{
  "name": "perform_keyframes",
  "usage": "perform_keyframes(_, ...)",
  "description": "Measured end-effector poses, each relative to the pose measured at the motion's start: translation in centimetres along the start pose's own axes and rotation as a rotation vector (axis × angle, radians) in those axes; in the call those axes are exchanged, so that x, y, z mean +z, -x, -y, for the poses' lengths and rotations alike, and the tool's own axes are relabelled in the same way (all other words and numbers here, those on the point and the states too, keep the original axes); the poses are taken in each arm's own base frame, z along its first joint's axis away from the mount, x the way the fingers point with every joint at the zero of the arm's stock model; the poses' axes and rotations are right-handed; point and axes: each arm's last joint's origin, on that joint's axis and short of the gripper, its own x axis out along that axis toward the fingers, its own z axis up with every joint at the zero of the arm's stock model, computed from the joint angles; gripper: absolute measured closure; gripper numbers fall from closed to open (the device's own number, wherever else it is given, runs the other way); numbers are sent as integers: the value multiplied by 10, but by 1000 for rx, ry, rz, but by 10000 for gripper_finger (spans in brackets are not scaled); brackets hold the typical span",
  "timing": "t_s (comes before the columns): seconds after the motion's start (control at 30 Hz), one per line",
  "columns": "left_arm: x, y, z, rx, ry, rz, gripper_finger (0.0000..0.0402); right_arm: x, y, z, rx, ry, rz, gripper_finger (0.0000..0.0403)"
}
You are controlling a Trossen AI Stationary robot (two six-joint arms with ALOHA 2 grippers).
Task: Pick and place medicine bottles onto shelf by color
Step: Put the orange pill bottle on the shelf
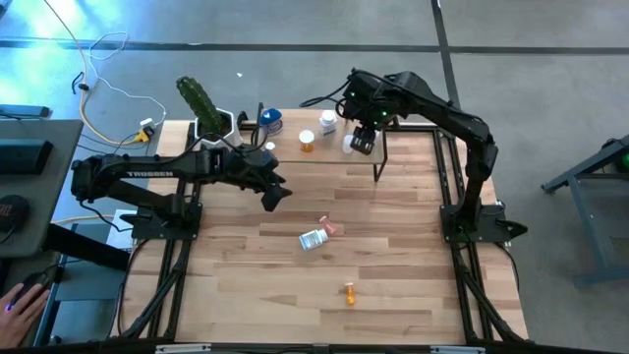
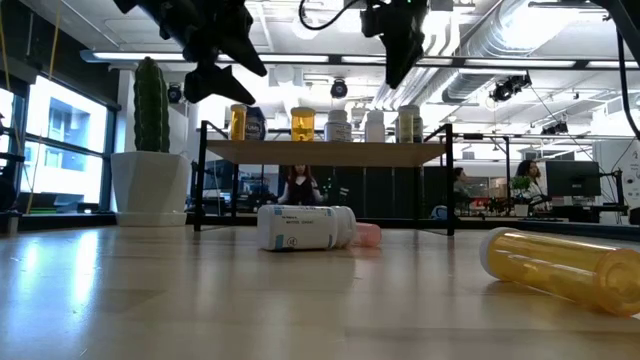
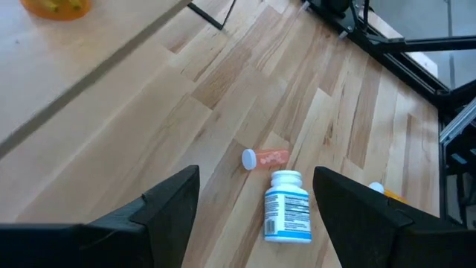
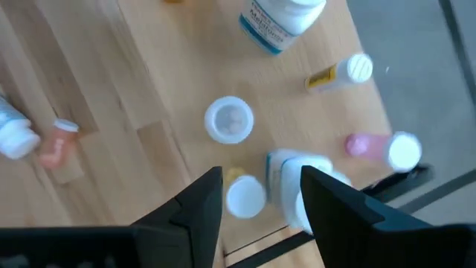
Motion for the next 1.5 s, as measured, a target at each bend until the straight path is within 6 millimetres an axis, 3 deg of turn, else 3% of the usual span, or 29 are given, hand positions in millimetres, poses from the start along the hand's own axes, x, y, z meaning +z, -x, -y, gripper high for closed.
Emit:
perform_keyframes(0.27, -20, 0, 16, 41, -81, -89, 147, -3, 8, -27, 121, -123, -48, 230)
perform_keyframes(0.53, -54, 7, 30, 82, -187, -310, 147, -4, 16, -84, 219, -180, -59, 230)
perform_keyframes(0.8, -81, 17, 46, 94, -302, -430, 147, -18, 28, -146, 260, -209, -93, 230)
perform_keyframes(1.17, -103, 27, 65, 68, -328, -468, 147, -58, 2, -236, 258, -302, -230, 230)
perform_keyframes(1.5, -112, 31, 73, 65, -246, -472, 147, -87, -14, -292, 314, -464, -216, 230)
